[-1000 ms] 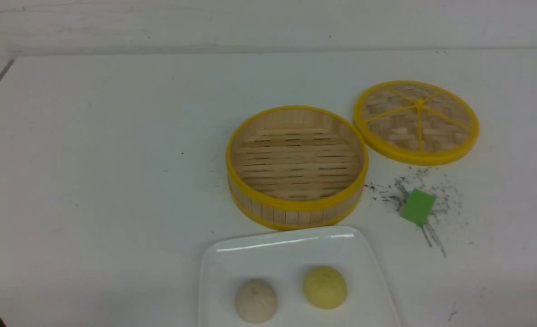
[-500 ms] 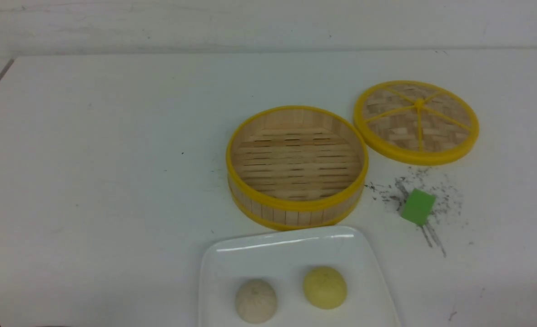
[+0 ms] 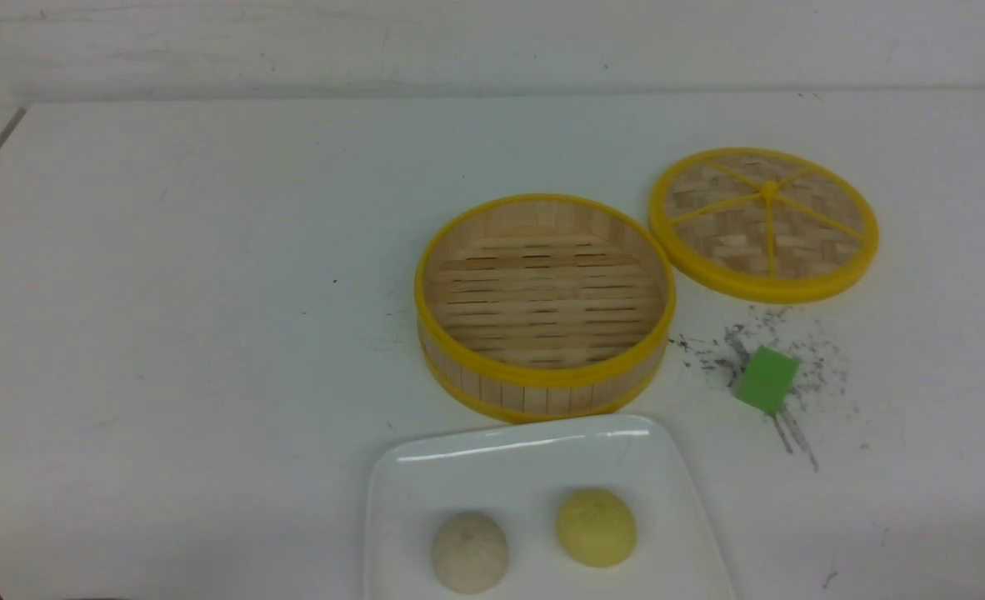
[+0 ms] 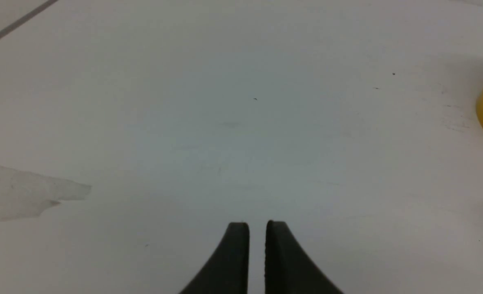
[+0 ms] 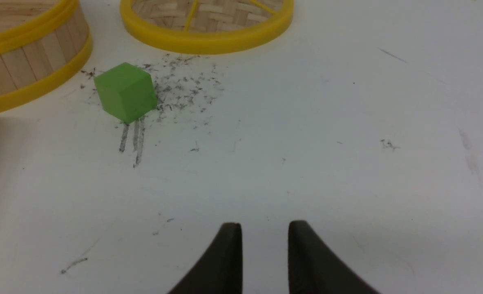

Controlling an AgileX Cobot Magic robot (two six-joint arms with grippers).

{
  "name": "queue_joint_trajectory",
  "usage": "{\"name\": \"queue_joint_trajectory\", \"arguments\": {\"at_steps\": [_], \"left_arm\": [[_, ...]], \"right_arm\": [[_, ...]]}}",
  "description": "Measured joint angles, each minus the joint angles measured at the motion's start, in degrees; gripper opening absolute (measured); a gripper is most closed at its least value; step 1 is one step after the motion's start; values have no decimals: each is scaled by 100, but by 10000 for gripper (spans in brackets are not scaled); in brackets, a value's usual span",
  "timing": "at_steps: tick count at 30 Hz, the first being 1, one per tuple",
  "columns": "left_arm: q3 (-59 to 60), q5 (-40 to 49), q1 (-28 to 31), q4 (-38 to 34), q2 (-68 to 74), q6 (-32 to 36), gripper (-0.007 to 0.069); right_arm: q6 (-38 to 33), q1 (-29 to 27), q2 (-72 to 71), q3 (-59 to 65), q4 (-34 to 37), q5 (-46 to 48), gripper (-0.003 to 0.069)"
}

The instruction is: Put the steamed buns into the plate on the white tablecloth.

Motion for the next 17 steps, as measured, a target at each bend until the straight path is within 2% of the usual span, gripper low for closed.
{"name": "queue_joint_trajectory", "arguments": {"at_steps": [17], "left_arm": [[0,0,6,0,0,0,108]], "right_arm": [[0,0,0,0,0,0,213]]}}
